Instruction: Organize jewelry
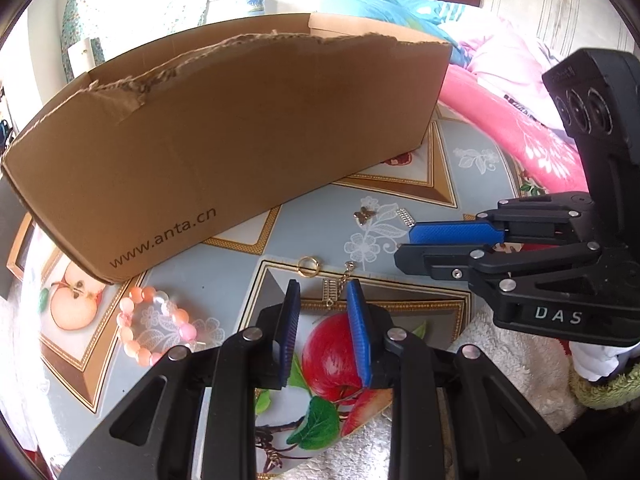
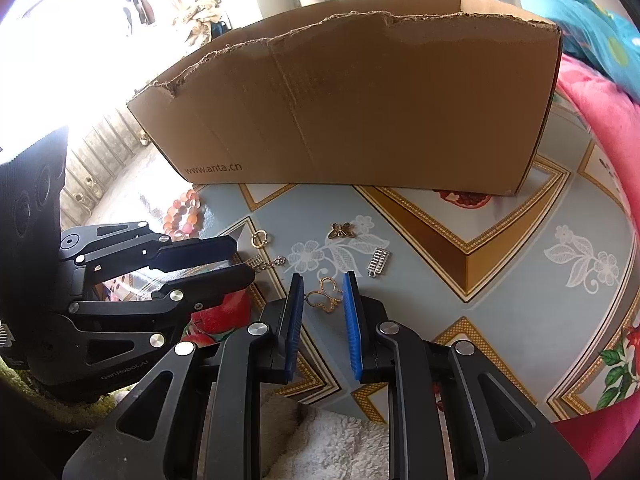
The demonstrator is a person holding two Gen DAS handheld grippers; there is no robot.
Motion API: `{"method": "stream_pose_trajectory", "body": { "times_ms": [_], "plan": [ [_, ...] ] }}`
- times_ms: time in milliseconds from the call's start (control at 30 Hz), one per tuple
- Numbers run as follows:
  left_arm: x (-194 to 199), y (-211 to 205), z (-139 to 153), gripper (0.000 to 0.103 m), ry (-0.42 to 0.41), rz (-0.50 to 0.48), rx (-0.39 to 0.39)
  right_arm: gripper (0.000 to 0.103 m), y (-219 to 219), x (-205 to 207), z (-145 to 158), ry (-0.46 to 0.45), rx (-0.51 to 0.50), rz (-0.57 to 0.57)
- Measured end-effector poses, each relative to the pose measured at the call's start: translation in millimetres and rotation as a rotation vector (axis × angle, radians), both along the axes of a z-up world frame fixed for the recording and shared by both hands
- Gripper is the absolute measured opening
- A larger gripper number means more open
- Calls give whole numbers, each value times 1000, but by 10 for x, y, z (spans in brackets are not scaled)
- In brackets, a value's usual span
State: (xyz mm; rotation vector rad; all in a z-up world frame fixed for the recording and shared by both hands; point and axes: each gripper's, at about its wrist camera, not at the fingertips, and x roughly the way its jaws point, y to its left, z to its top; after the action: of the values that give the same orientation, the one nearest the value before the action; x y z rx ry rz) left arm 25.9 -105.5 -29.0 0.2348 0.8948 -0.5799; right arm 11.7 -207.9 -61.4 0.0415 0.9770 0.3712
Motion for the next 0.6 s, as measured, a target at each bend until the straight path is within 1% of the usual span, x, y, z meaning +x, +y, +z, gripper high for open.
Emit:
{"method": "stream_pose_trajectory", "body": {
  "times_ms": [200,267,433,600],
  "plan": [
    [-20,-79,-25,23,-23,-14,60,18,-111,-14,57,-5,16,-2],
    [-34,-107,-29,16,-28,-22,76,18,-157,-18,72,-6,24,-2],
    [-26,-174,-17,8,-26,-33,98,18,-191,-85,135,-9,42,-4],
    [-24,-176,-1,3,-31,-23,100,18,-240,-128,162,-9,67,-7]
  ]
}}
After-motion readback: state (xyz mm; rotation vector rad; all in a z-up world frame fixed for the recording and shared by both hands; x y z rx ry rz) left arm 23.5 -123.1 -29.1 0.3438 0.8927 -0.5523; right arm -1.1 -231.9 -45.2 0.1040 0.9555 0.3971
